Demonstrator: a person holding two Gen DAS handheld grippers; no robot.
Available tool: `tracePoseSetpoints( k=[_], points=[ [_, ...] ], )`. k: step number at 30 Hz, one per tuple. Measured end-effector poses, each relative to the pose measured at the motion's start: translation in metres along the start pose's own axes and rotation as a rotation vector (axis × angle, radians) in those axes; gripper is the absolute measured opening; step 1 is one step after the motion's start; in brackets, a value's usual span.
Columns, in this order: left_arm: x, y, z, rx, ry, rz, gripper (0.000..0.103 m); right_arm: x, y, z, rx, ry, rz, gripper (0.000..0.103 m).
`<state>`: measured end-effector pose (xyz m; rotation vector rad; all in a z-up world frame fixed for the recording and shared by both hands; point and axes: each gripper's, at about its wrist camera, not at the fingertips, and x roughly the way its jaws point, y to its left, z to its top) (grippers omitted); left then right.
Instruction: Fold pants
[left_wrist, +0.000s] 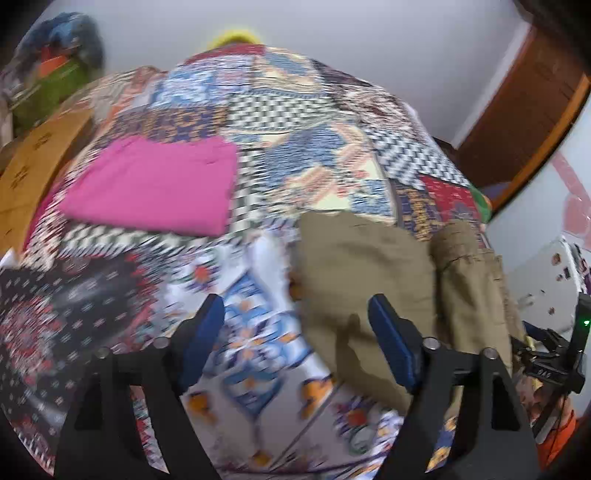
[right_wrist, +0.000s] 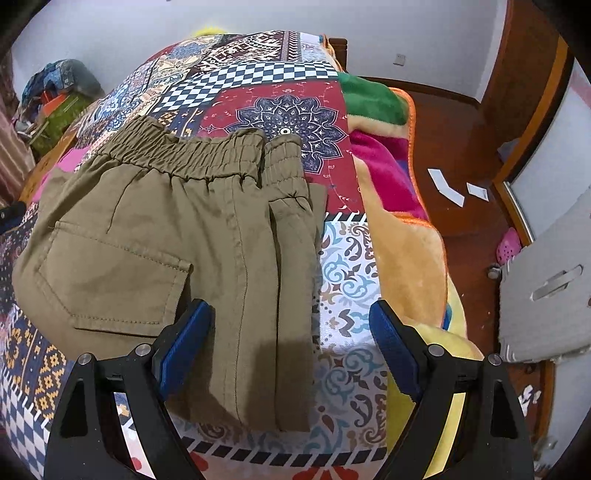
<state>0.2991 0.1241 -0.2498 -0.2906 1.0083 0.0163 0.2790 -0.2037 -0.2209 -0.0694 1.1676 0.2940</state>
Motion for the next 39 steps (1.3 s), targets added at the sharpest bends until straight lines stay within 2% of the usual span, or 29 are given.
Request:
tracePoseSetpoints(
  k=[3, 6, 9, 10, 14, 17, 20, 22, 24, 31, 39],
  points=[
    [0.028, -0.02, 0.006, 0.071, 0.05, -0.016, 0.083, 0.0, -0.001, 0.0, 0.002, 0.001, 0.003, 0.086],
    [0.061, -0.022, 0.009, 0.111, 0.101, 0.076, 0.083, 0.0, -0.001, 0.0, 0.002, 0.0, 0.004, 0.086],
    [0.079, -0.002, 0.018, -0.009, 0.122, -0.016, 0.084, 0.001, -0.001, -0.001, 0.0, -0.004, 0.009, 0.086],
    [0.079, 0.001, 0.022, -0.026, 0.113, -0.017, 0.084, 0.002, 0.0, -0.001, -0.001, -0.005, 0.011, 0.087],
    [0.08, 0.003, 0.034, 0.005, 0.05, 0.116, 0.084, 0.004, 0.0, 0.0, -0.003, -0.005, 0.014, 0.087],
    [0.078, 0.003, 0.035, 0.005, 0.063, 0.134, 0.084, 0.003, 0.0, 0.0, -0.001, -0.007, 0.013, 0.087],
    [0.061, -0.001, 0.035, 0.02, 0.037, 0.174, 0.083, 0.001, -0.001, -0.001, 0.002, -0.004, 0.009, 0.087],
    [0.047, -0.001, 0.033, 0.013, 0.023, 0.158, 0.083, -0.002, -0.001, -0.001, 0.003, -0.001, 0.005, 0.086],
    [0.027, -0.001, 0.03, -0.007, 0.017, 0.108, 0.084, -0.005, 0.0, -0.002, -0.001, -0.003, -0.001, 0.086],
    [-0.023, -0.021, 0.001, 0.001, -0.004, 0.035, 0.099, -0.029, 0.002, -0.009, -0.013, -0.036, -0.012, 0.086],
    [-0.037, -0.057, -0.036, 0.023, 0.034, -0.05, 0.101, -0.053, -0.001, -0.016, -0.023, -0.081, -0.014, 0.087]
  ],
)
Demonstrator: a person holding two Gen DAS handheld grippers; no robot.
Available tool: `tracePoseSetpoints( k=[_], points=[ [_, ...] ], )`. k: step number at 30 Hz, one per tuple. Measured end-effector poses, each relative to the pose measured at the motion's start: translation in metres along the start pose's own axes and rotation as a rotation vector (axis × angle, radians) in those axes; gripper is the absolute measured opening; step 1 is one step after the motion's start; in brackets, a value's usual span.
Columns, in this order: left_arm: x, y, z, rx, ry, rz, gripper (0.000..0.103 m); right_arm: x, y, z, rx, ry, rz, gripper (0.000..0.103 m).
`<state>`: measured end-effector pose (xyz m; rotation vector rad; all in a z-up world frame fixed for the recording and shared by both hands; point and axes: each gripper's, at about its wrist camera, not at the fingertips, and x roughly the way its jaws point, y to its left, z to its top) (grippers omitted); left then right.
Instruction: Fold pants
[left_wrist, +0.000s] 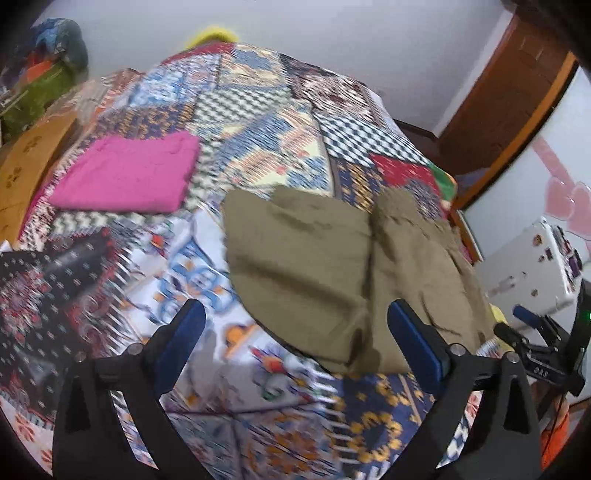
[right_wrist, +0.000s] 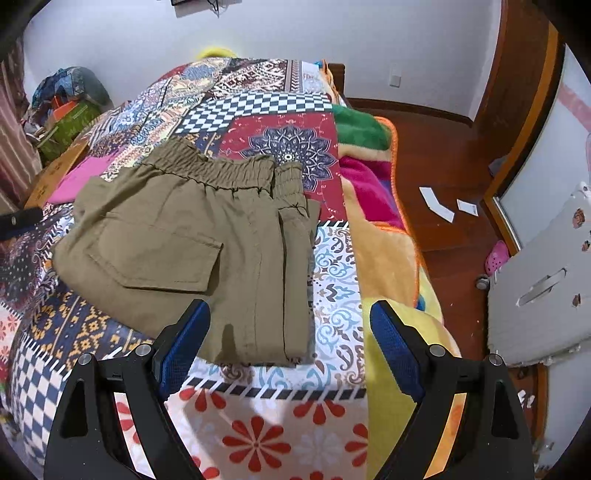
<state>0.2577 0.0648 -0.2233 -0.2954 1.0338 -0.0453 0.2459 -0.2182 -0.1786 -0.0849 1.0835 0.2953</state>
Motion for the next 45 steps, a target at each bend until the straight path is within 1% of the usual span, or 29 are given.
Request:
tracePoseSetpoints(
  k=[3, 6, 10, 13, 16, 21, 22, 23, 26, 28, 29, 30, 33, 34, 36, 37, 38, 39, 40, 42, 44, 45],
  points=[
    [0.01, -0.009, -0.009, -0.001, 0.036, -0.038, 0.102, -0.002, -0.002, 0.0, 0.002, -0.006, 0.001, 0.087],
    [0.025, -0.014, -0.014, -0.023, 0.078, -0.05, 0.102, 0.001, -0.004, 0.001, 0.002, 0.002, 0.0, 0.087],
    [0.049, -0.016, -0.016, -0.057, 0.124, -0.037, 0.102, 0.009, -0.006, 0.001, 0.005, 0.017, 0.003, 0.087],
    [0.056, -0.016, -0.012, -0.063, 0.122, -0.036, 0.103, 0.02, -0.01, 0.005, 0.015, 0.035, 0.009, 0.087],
    [0.064, -0.018, -0.005, -0.07, 0.137, -0.06, 0.103, 0.035, -0.012, 0.012, 0.022, 0.059, 0.017, 0.087],
    [0.079, -0.024, 0.007, -0.052, 0.15, -0.056, 0.103, 0.062, -0.014, 0.02, 0.046, 0.118, 0.074, 0.087],
    [0.08, -0.025, 0.008, -0.049, 0.151, -0.057, 0.103, 0.066, -0.015, 0.02, 0.056, 0.125, 0.095, 0.089],
    [0.083, -0.025, 0.009, -0.044, 0.151, -0.058, 0.103, 0.07, -0.015, 0.021, 0.065, 0.13, 0.111, 0.094],
    [0.089, -0.032, 0.012, -0.012, 0.144, -0.057, 0.103, 0.077, -0.013, 0.024, 0.064, 0.132, 0.121, 0.098],
    [0.093, -0.035, 0.013, 0.011, 0.144, -0.076, 0.102, 0.083, -0.014, 0.025, 0.081, 0.142, 0.149, 0.101],
    [0.094, -0.037, 0.014, 0.023, 0.141, -0.077, 0.098, 0.085, -0.014, 0.025, 0.09, 0.148, 0.16, 0.101],
    [0.094, -0.04, 0.014, 0.035, 0.138, -0.081, 0.09, 0.087, -0.014, 0.026, 0.098, 0.154, 0.172, 0.101],
    [0.095, -0.043, 0.016, 0.051, 0.135, -0.095, 0.083, 0.091, -0.016, 0.026, 0.12, 0.156, 0.194, 0.099],
    [0.096, -0.043, 0.016, 0.045, 0.139, -0.102, 0.082, 0.091, -0.017, 0.026, 0.125, 0.151, 0.199, 0.096],
    [0.096, -0.039, 0.018, 0.031, 0.137, -0.116, 0.075, 0.089, -0.015, 0.026, 0.12, 0.144, 0.201, 0.089],
    [0.096, -0.039, 0.018, 0.027, 0.135, -0.121, 0.073, 0.085, -0.013, 0.026, 0.112, 0.136, 0.2, 0.082],
    [0.095, -0.039, 0.018, 0.027, 0.134, -0.126, 0.068, 0.083, -0.01, 0.026, 0.102, 0.13, 0.199, 0.074],
    [0.095, -0.039, 0.018, 0.03, 0.135, -0.132, 0.064, 0.08, -0.008, 0.026, 0.09, 0.122, 0.195, 0.07],
    [0.094, -0.04, 0.018, 0.034, 0.133, -0.134, 0.062, 0.077, -0.004, 0.026, 0.076, 0.115, 0.197, 0.063],
    [0.092, -0.043, 0.017, 0.046, 0.13, -0.136, 0.053, 0.074, -0.002, 0.028, 0.062, 0.109, 0.188, 0.057],
    [0.087, -0.046, 0.016, 0.058, 0.12, -0.128, 0.047, 0.069, 0.001, 0.028, 0.053, 0.099, 0.174, 0.046],
    [0.084, -0.047, 0.015, 0.065, 0.113, -0.123, 0.044, 0.067, -0.001, 0.03, 0.052, 0.095, 0.172, 0.044]
  ],
)
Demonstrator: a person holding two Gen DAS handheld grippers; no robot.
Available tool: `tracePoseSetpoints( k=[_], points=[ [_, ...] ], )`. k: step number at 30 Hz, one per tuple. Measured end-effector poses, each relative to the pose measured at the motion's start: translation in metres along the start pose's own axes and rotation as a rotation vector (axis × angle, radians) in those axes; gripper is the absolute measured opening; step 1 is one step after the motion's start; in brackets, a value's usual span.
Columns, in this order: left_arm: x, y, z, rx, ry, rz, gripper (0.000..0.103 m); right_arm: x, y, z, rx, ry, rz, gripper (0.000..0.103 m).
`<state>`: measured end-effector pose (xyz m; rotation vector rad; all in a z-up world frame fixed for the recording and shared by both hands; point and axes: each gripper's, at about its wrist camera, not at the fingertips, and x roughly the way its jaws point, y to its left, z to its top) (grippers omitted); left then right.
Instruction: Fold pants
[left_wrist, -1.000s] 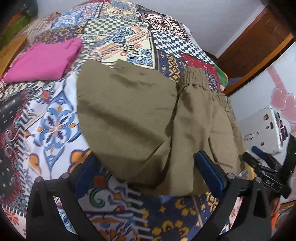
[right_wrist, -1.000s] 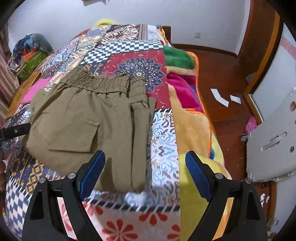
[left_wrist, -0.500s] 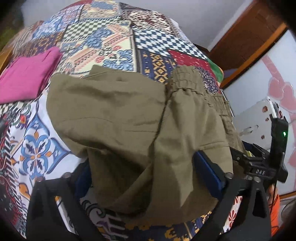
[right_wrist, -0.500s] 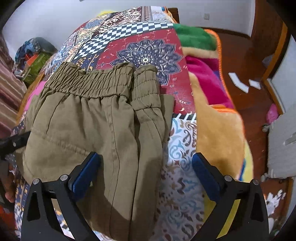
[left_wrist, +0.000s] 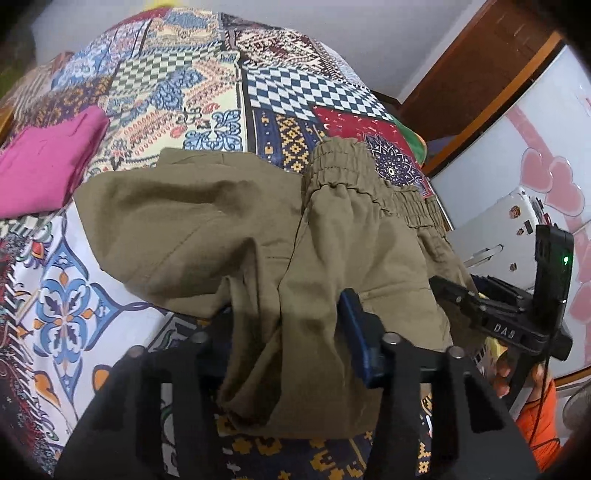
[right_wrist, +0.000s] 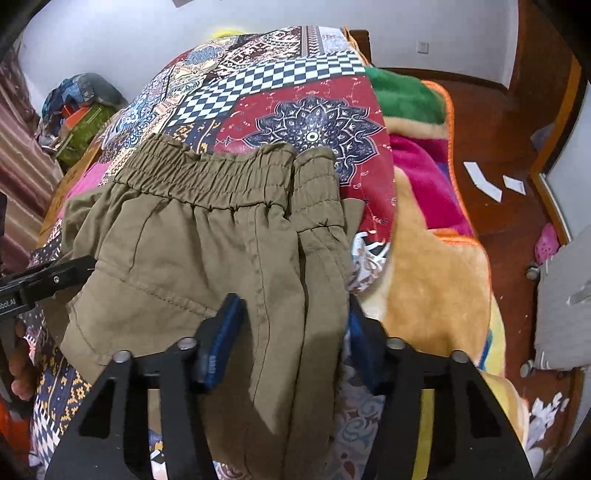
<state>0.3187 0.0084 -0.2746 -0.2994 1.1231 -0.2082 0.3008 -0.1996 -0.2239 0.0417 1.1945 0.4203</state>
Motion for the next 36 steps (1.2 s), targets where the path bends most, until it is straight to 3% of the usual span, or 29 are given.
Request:
tracePoseSetpoints(
  k=[2, 5, 16, 20, 29, 32, 36],
  points=[
    [-0.005, -0.002, -0.002, 0.013, -0.008, 0.006, 0.04, -0.007, -0.002, 0.001, 0.006, -0.008, 0.002, 0.04],
    [-0.01, -0.003, -0.007, 0.014, -0.007, -0.004, 0.038, -0.012, -0.009, 0.002, 0.044, 0.012, 0.027, 0.043],
    [-0.012, -0.003, -0.02, 0.013, 0.007, -0.014, 0.039, -0.03, -0.012, -0.014, 0.015, 0.007, 0.019, 0.046],
    [-0.008, 0.002, -0.021, -0.011, 0.019, -0.037, 0.042, -0.021, -0.012, -0.009, 0.011, 0.018, -0.001, 0.05],
    [-0.007, 0.005, -0.022, -0.02, 0.013, -0.051, 0.043, -0.016, -0.002, 0.028, -0.056, -0.059, -0.017, 0.054],
    [-0.007, 0.006, -0.022, -0.026, 0.012, -0.056, 0.045, 0.007, -0.011, 0.036, -0.036, -0.012, -0.001, 0.056],
    [-0.005, 0.007, -0.021, -0.028, 0.017, -0.061, 0.047, 0.024, -0.024, 0.032, 0.039, 0.044, 0.083, 0.064]
  ],
)
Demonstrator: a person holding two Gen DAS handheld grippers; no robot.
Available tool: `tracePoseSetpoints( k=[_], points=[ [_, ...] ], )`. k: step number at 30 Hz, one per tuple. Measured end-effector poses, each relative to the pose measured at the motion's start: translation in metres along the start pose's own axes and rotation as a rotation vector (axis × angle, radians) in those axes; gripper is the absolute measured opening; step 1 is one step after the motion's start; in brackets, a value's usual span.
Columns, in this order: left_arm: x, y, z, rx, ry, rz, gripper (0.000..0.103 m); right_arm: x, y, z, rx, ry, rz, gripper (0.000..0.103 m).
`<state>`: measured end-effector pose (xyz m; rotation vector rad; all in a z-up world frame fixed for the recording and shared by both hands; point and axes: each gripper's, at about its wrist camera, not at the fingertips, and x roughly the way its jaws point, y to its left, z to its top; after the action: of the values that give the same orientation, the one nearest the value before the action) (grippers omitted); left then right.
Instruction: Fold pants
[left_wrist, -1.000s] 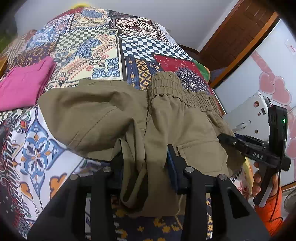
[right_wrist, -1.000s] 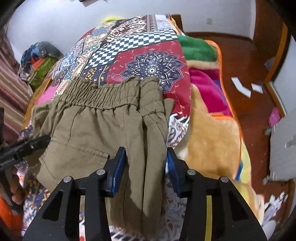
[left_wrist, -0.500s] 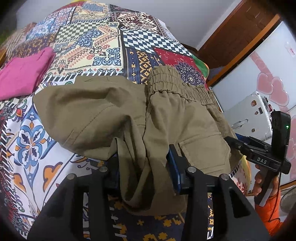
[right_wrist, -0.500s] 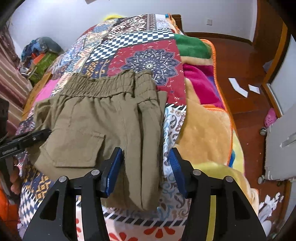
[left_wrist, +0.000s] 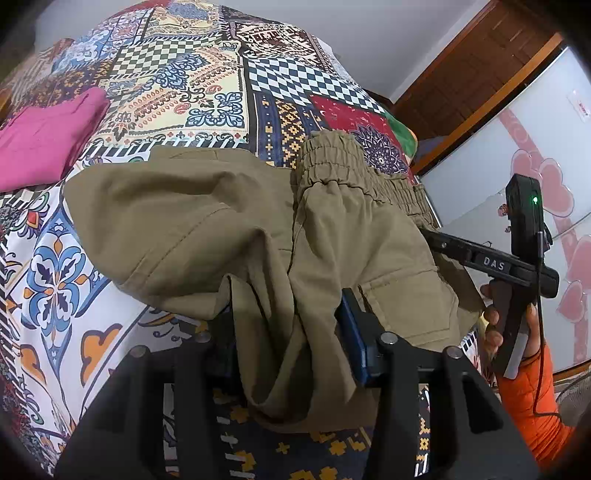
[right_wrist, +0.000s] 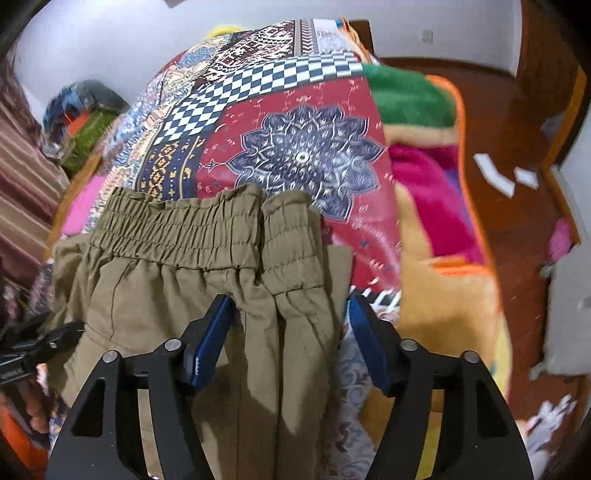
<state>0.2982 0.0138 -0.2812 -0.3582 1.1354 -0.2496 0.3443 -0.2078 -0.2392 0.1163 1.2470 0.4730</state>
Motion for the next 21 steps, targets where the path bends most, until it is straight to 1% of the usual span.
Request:
tracePoseSetpoints(
  k=[1, 2, 6, 8, 10, 13, 16, 18, 19, 21],
  points=[
    [0.0, -0.001, 0.0, 0.005, -0.001, 0.001, 0.047, -0.001, 0.001, -0.002, -0.006, 0.001, 0.008, 0.064],
    [0.0, -0.001, 0.001, 0.008, -0.005, 0.007, 0.046, -0.003, 0.005, -0.005, -0.028, 0.002, 0.006, 0.061],
    [-0.006, -0.002, 0.001, 0.012, -0.033, 0.024, 0.035, -0.016, 0.026, -0.015, -0.126, -0.011, -0.042, 0.056],
    [-0.014, 0.0, 0.0, 0.008, -0.053, 0.037, 0.033, -0.021, 0.031, -0.017, -0.138, -0.006, -0.027, 0.054],
    [-0.023, 0.005, -0.004, 0.004, -0.067, 0.057, 0.031, -0.025, 0.033, -0.02, -0.132, 0.004, 0.015, 0.052],
    [-0.04, 0.014, -0.016, -0.006, -0.074, 0.065, 0.031, -0.026, 0.042, -0.024, -0.129, 0.016, 0.068, 0.052],
    [-0.055, 0.026, -0.03, -0.031, -0.077, 0.063, 0.031, -0.023, 0.053, -0.039, -0.137, 0.042, 0.096, 0.054],
    [-0.058, 0.031, -0.033, -0.04, -0.072, 0.056, 0.032, -0.021, 0.056, -0.044, -0.131, 0.045, 0.097, 0.054],
    [-0.057, 0.032, -0.034, -0.04, -0.069, 0.056, 0.032, -0.021, 0.057, -0.047, -0.124, 0.045, 0.081, 0.055],
    [-0.054, 0.03, -0.034, -0.034, -0.067, 0.069, 0.034, -0.021, 0.057, -0.051, -0.104, 0.048, 0.066, 0.06]
  ],
)
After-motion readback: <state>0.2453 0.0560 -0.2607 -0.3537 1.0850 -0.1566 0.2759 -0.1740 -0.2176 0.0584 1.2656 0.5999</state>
